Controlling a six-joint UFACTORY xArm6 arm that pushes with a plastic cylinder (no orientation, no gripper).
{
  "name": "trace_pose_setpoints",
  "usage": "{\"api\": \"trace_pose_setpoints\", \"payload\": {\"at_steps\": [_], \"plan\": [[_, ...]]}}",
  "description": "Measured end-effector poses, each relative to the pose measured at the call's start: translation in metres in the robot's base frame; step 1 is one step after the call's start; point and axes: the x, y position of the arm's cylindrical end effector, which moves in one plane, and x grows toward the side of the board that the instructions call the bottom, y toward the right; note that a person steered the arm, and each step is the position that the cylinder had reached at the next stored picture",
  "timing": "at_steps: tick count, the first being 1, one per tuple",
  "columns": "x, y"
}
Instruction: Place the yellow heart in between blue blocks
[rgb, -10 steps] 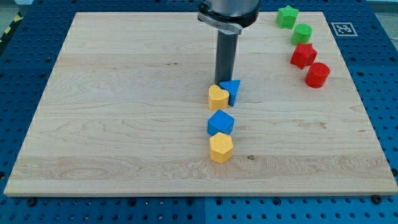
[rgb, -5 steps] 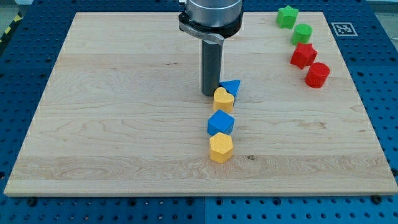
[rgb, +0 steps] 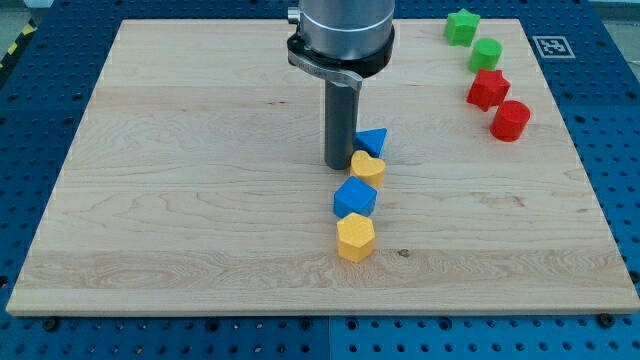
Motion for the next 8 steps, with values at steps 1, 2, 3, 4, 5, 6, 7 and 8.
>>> {"api": "trace_pose_setpoints", "payload": {"at_steps": [1, 2, 3, 4, 5, 6, 7, 8], "plan": [[-0.04, -0.004], [-0.074, -0.002], [-0.067, 0.047], [-0.039, 0.083], [-0.011, 0.078], [-0.008, 0.078], [-0.002, 0.078], [-0.003, 0.078]]}}
